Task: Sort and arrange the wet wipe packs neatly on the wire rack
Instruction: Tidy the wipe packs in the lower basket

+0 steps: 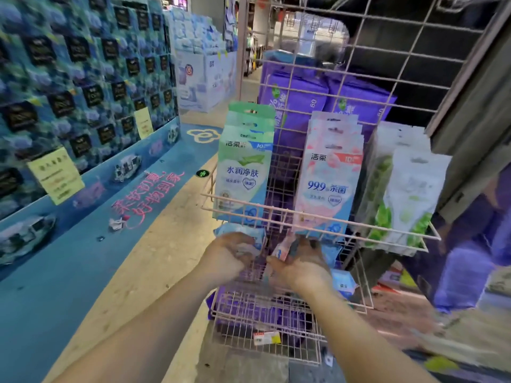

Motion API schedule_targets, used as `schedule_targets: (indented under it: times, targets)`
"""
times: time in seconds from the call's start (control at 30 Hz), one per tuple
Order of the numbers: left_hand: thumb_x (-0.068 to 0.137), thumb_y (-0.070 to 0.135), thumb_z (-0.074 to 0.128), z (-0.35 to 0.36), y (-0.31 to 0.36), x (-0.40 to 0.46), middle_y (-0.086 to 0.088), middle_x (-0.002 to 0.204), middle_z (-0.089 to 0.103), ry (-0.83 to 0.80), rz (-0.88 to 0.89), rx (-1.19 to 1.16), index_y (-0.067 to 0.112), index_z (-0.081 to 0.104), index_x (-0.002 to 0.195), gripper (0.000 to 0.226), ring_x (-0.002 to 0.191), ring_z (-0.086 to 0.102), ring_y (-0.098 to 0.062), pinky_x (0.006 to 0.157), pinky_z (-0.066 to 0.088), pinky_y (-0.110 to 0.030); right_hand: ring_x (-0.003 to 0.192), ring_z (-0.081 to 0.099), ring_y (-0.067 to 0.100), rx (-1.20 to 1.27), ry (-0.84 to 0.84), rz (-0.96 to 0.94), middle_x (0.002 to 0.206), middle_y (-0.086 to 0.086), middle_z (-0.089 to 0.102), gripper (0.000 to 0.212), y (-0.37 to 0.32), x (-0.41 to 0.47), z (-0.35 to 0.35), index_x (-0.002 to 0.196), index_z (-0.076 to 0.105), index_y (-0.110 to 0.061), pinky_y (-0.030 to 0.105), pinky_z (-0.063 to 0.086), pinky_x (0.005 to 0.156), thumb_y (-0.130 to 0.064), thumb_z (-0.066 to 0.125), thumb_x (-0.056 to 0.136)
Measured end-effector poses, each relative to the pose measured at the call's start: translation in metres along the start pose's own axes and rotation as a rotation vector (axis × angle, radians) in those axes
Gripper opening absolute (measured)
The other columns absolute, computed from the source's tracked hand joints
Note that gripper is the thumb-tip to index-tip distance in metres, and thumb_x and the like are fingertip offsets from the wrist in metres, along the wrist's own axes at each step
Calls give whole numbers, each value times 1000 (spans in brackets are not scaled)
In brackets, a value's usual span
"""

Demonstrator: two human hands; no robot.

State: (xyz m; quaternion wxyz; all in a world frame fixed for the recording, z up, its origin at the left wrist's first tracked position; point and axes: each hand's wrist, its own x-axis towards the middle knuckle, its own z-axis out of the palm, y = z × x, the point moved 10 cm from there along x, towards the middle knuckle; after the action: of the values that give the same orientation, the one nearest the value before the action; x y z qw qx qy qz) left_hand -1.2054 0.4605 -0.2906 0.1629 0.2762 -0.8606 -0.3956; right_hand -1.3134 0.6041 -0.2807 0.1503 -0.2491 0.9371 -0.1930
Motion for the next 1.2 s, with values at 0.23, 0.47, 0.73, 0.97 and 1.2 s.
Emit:
schedule_targets:
  times: [0.23, 0.47, 0.73, 0.97, 1.2]
  targets:
    - [65, 53, 72, -22, -35, 38, 0, 127, 58, -74, -133, 759, 26, 52, 123, 67, 121, 50, -25, 94, 44, -33, 102, 58, 23, 17, -157, 91, 119, 5, 58, 43, 6, 0, -3, 109, 40, -19, 28, 45, 78, -46, 61, 83]
    - [80, 53, 65, -13, -45, 57, -3, 139, 53, -244, -117, 429, 21, 51, 131, 61, 130, 46, -24, 103, 33, -26, 84, 52, 16, 20, -159, 25, 108, -3, 58, 47, 7, -6, -6, 119, 44, -23, 24, 43, 74, -38, 63, 80]
    - [89, 47, 56, -20, -40, 67, -3, 153, 36, -34, -24, 575, 23, 35, 145, 64, 140, 32, -21, 107, 26, -29, 110, 58, 20, -10, -202, -45, 127, -1, 56, 70, 4, -4, -4, 135, 35, -24, 31, 50, 92, -32, 70, 75]
    - [86, 54, 56, -30, -39, 62, -3, 146, 45, 69, -67, 603, 29, 39, 141, 64, 135, 39, -24, 101, 34, -33, 116, 56, 25, -189, -119, -73, 129, 3, 56, 81, -16, -3, 2, 135, 34, -20, 33, 47, 90, -61, 66, 73]
    - [85, 30, 68, -64, -43, 42, -4, 124, 65, 292, -61, 149, 21, 62, 120, 37, 112, 58, -30, 88, 49, -40, 114, 58, 23, 183, -77, -34, 126, -1, 59, 66, -12, -4, 6, 132, 41, -19, 26, 44, 85, -43, 71, 78]
